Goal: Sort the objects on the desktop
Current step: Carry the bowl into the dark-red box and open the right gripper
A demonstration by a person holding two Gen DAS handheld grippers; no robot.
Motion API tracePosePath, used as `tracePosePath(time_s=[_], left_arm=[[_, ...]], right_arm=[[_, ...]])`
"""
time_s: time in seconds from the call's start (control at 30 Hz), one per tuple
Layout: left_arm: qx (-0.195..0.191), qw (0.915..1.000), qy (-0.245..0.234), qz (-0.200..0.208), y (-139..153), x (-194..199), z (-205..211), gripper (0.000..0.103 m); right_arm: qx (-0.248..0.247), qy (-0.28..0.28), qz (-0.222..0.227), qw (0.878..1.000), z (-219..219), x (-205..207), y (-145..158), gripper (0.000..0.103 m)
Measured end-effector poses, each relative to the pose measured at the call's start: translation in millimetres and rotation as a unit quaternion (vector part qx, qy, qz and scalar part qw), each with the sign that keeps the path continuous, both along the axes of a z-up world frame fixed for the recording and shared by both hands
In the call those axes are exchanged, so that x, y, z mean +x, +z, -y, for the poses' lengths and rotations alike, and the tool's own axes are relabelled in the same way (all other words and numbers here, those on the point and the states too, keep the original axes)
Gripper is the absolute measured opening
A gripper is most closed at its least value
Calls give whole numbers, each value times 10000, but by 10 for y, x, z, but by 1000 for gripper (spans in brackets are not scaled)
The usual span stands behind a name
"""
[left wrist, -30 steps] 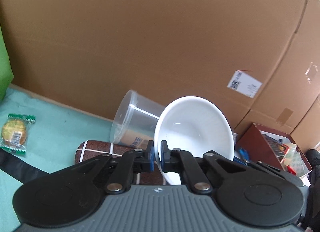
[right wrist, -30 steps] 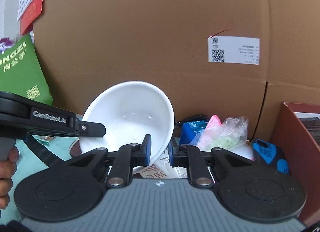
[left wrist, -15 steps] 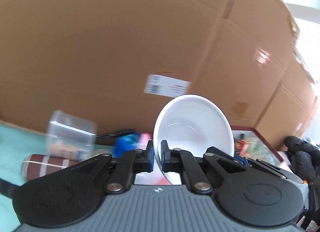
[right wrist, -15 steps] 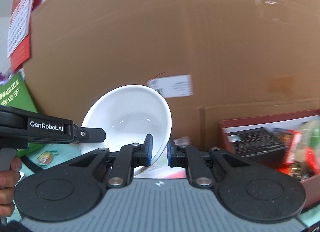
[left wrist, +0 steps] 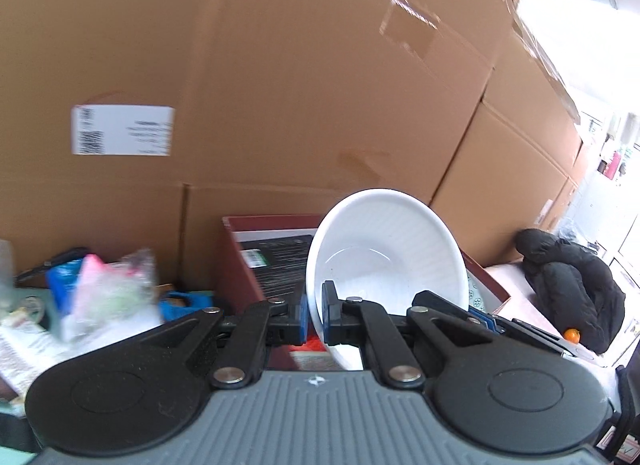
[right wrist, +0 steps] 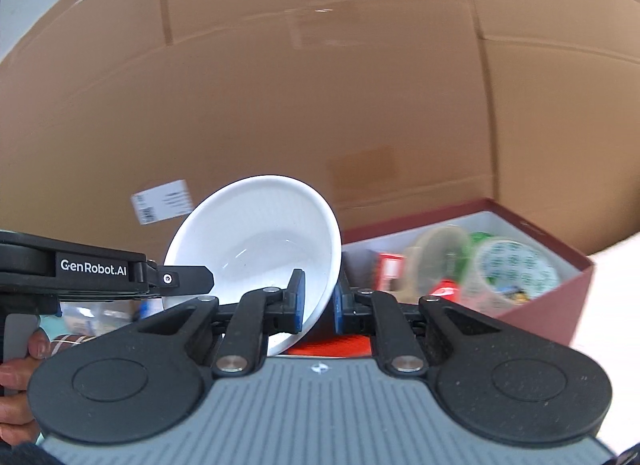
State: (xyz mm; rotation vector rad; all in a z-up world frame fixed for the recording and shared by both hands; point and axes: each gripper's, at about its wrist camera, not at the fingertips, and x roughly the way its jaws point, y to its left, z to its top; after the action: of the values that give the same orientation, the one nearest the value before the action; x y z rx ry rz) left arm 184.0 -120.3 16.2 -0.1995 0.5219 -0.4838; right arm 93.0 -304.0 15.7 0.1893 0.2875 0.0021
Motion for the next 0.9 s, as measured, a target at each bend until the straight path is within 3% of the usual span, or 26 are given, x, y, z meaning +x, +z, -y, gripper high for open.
tracePosePath(time_s=[0.23,0.47,0.53,0.6,0.67,0.7,0.73,0.77,0.8,0.83,0.87,0.9], left_arm=[[108,9999,23,-26,-92,182,109,5],[277,9995,6,-152,-271,217,63,6],[276,9995,22,-115,-265,187,56,7],[220,9997,-14,-119,-238,158,61,19],[131,9999,-45,-53,-199,115,59,44],[96,9999,-41,8,-178,83,60,50],[106,9999,-8,71,-154,49,67,65],[141,9998,36,149,-128,16,77,78],[168,9995,58,247,-113,-21,82,82],[193,9992,59,337,-101,-55,88,89],[225,9989,43,399,-87,-83,96,94],[248,9987,25,441,-76,-102,106,96]], right_arm=[[51,-49,12,10000,250,169,-138,13],[-305,-34,-137,9994,195,313,-321,13],[-198,4,-167,9997,222,289,-320,13],[-145,-7,-154,9998,252,257,-308,15],[-174,-60,-172,9997,269,225,-289,20],[-171,-90,-162,9997,278,207,-281,22],[-165,-109,-163,9997,284,190,-272,24],[-156,-110,-160,9997,287,173,-264,32],[-141,-112,-156,9997,287,156,-259,51],[-120,-137,-151,9997,283,135,-248,60],[-119,-175,-104,9997,274,106,-237,76],[-147,-223,-33,9996,260,70,-222,80]])
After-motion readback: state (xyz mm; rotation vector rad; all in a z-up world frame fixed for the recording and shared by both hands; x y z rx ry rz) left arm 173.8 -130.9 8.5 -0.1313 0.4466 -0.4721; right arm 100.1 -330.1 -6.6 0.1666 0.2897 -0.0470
